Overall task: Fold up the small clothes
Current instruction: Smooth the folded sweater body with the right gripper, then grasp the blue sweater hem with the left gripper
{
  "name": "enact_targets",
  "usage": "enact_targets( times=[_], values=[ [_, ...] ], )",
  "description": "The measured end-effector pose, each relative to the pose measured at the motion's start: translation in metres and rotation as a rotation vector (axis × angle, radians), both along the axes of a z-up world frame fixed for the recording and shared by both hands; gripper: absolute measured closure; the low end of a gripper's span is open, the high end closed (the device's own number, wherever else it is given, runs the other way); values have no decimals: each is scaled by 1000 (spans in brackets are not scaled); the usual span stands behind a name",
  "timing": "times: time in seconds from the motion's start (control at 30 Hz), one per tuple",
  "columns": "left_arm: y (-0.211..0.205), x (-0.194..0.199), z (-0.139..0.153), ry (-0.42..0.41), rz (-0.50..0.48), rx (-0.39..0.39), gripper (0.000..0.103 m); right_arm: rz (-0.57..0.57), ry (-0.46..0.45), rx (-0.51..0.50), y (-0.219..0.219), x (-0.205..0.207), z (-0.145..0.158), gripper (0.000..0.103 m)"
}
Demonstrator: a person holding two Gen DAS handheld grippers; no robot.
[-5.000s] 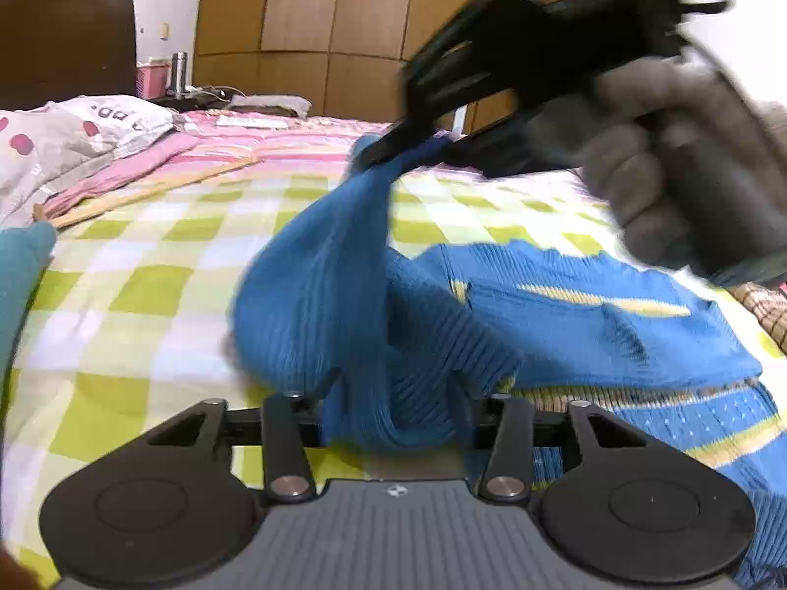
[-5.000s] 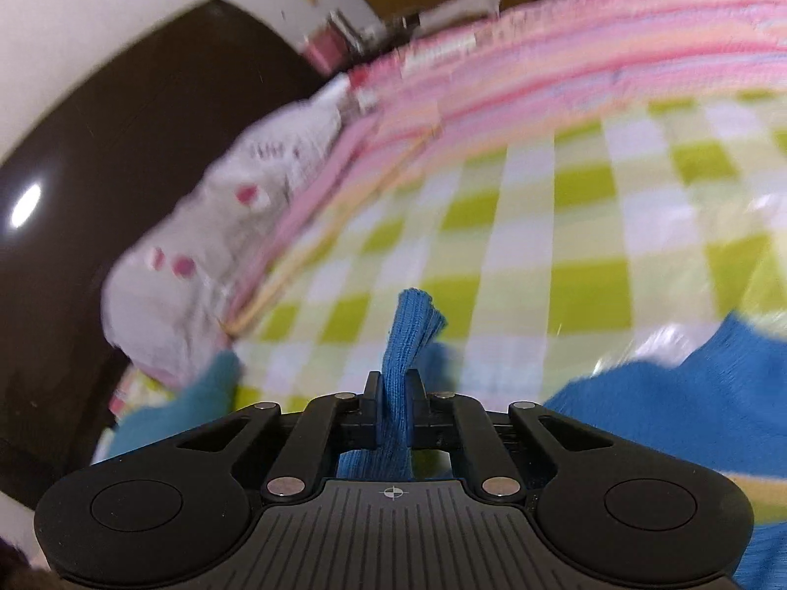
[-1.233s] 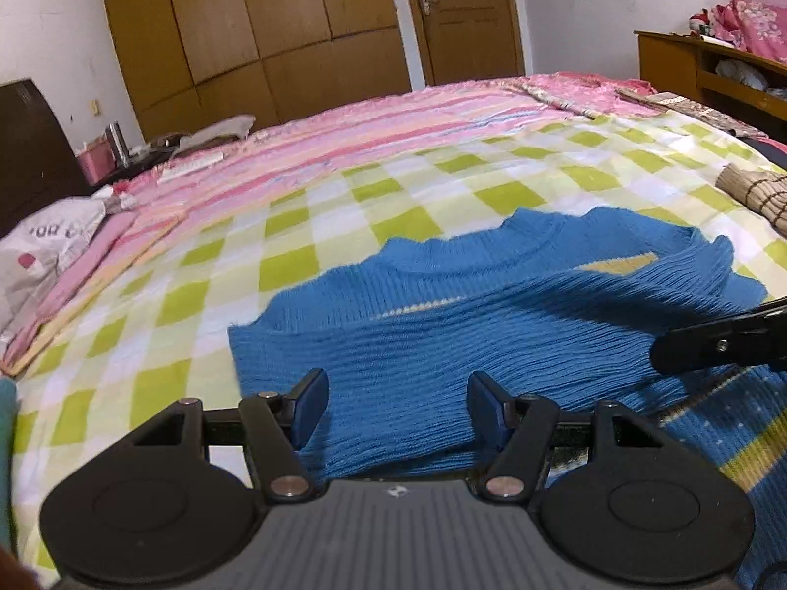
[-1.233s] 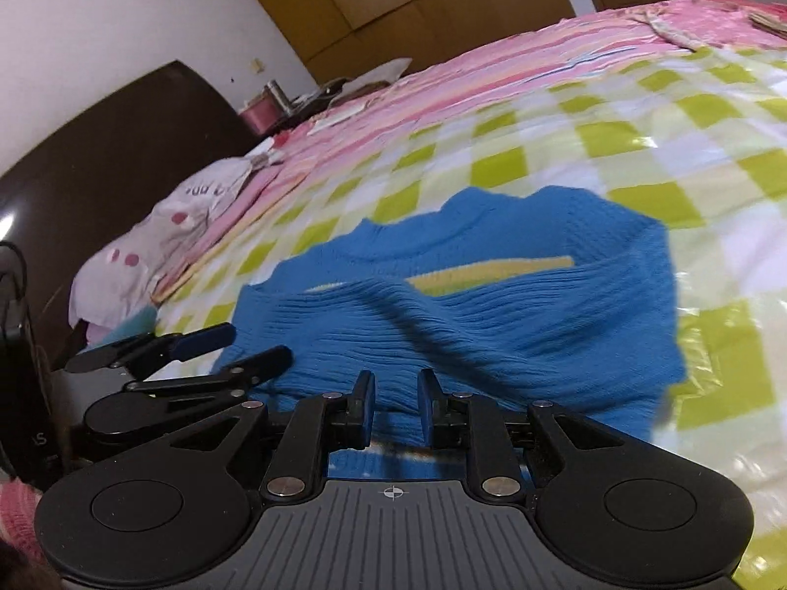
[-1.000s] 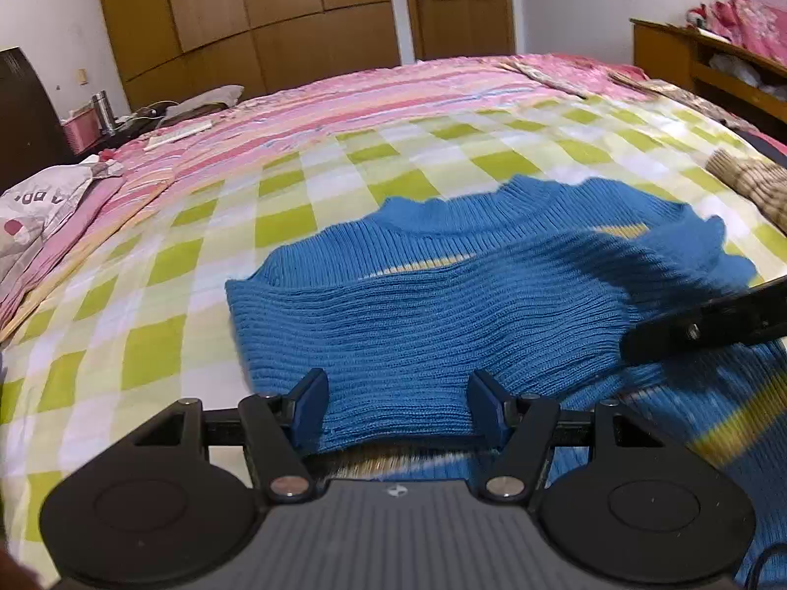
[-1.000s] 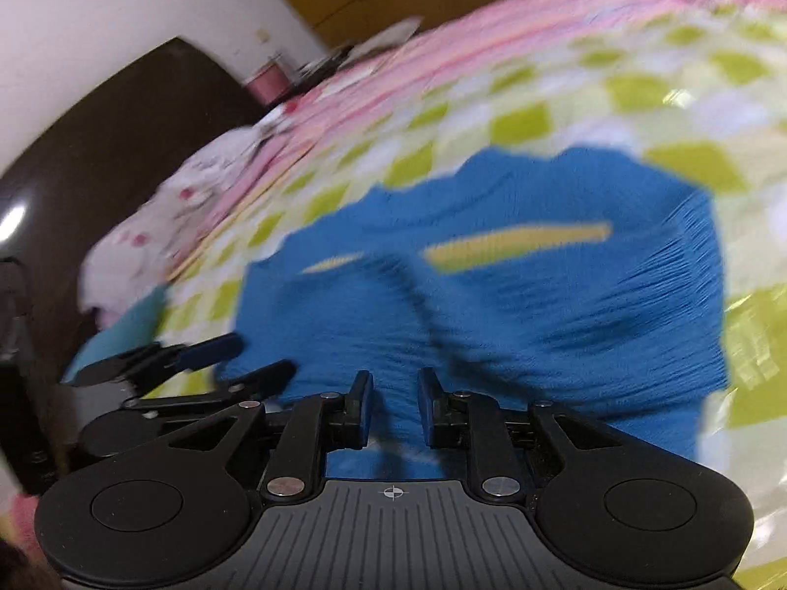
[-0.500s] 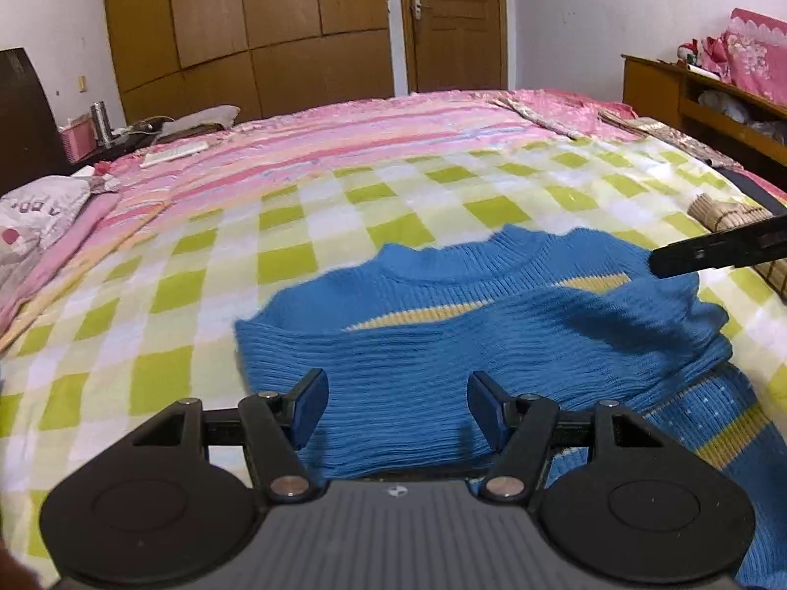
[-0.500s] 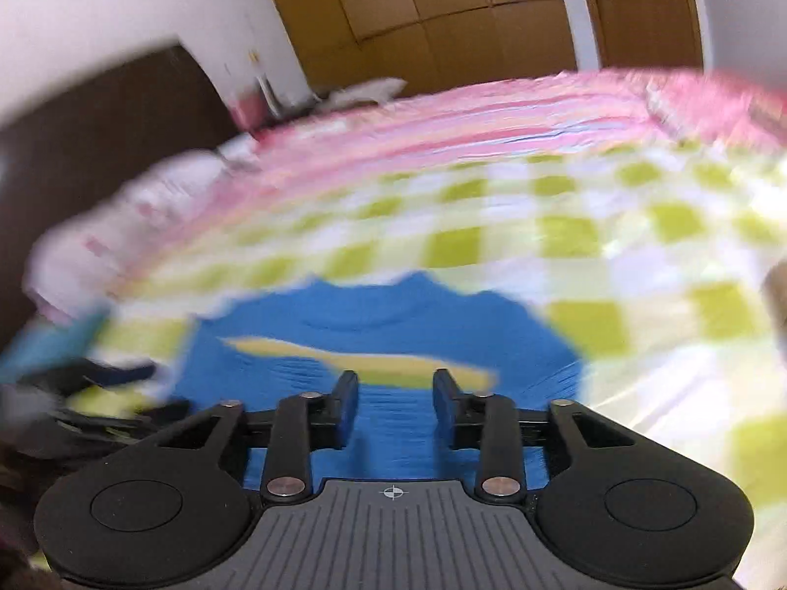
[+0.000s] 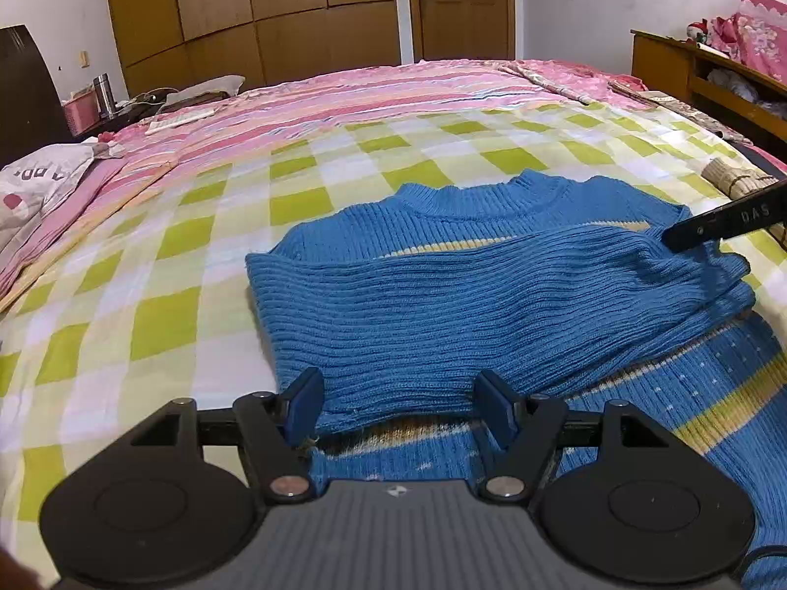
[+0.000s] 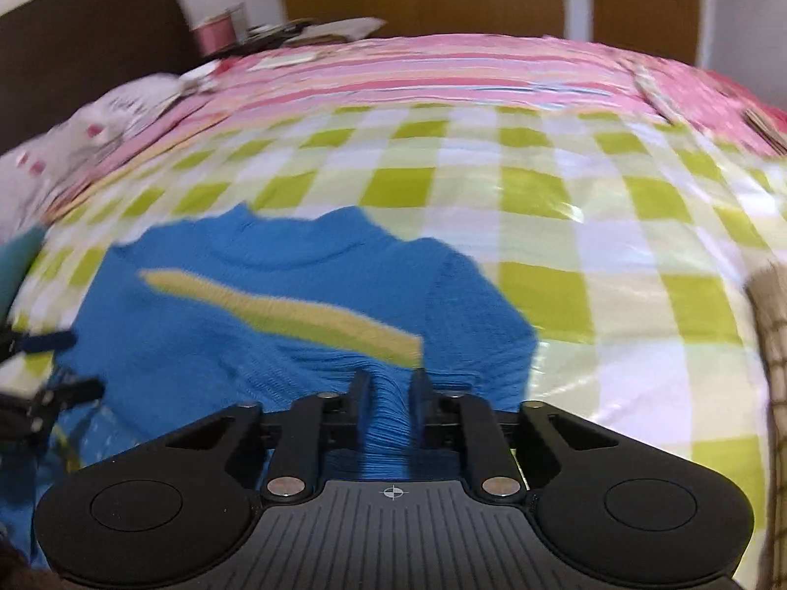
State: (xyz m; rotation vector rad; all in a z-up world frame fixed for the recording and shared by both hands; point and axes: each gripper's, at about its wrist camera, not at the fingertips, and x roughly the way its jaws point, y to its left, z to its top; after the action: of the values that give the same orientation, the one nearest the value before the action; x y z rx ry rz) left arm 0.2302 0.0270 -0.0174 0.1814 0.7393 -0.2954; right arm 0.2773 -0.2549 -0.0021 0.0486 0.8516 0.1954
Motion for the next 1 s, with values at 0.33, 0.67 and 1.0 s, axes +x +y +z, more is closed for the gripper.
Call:
enact_targets(
  times=[0.33,0.67,1.0],
  values=[
    [7,-2,0,17,55,83,29,-25,-27,-34,5,-1,13,81],
    [48,-39,15,11,98,-7,30,30,-32,23,16,-53,33,80],
    [68,-93,22,15,43,-25,30,206,47,67,52,-173,40,70]
  ],
)
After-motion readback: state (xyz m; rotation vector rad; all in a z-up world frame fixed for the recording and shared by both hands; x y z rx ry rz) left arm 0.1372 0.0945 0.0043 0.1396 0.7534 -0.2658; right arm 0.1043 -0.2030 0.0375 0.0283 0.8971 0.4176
